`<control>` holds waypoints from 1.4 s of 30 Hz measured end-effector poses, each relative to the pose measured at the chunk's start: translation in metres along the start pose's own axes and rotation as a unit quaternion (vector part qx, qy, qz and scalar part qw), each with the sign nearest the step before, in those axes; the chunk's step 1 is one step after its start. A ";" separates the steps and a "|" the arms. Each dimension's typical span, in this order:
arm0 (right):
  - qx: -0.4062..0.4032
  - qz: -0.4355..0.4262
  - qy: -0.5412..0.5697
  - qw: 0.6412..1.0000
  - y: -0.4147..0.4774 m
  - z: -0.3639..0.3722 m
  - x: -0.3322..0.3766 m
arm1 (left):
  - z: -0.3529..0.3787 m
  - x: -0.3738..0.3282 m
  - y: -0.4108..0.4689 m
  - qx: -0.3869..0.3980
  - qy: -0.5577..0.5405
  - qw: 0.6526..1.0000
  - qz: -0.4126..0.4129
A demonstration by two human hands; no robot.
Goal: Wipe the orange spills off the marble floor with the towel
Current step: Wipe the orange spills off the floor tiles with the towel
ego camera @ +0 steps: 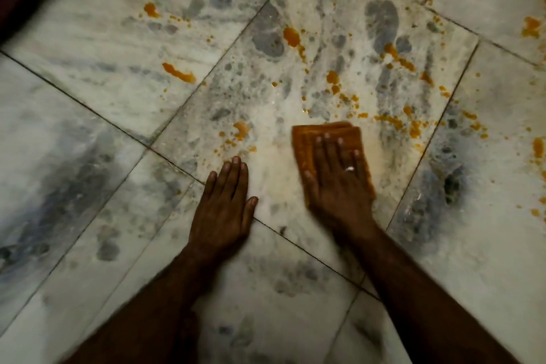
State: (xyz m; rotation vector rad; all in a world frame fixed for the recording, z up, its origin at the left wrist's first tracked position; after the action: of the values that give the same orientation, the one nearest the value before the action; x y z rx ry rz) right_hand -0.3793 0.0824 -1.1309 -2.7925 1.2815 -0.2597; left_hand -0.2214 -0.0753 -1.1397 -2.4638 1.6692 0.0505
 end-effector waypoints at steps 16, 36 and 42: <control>-0.040 -0.233 0.021 0.972 0.010 0.015 0.148 | -0.009 0.096 -0.018 -0.019 -0.024 0.985 -0.168; -0.027 -0.291 0.030 0.956 0.050 0.019 0.203 | -0.024 0.147 -0.017 -0.069 -0.157 0.964 -0.201; 0.003 -0.066 0.011 0.998 0.097 -0.002 0.099 | -0.028 0.146 -0.018 -0.088 -0.180 0.959 -0.199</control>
State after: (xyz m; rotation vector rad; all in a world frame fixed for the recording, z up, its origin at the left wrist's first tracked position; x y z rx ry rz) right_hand -0.3888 -0.0555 -1.1279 -2.8804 1.0981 -0.3002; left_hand -0.1520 -0.2071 -1.1277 -2.6636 1.0454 0.5792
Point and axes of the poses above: each hand's wrist, its own y-axis towards the middle knuckle, its own z-axis out of the palm, x = y × z, the point moved 6 cm from there along y, towards the middle knuckle, and after that the axes turned 2 degrees about y, right-handed, at the moved point
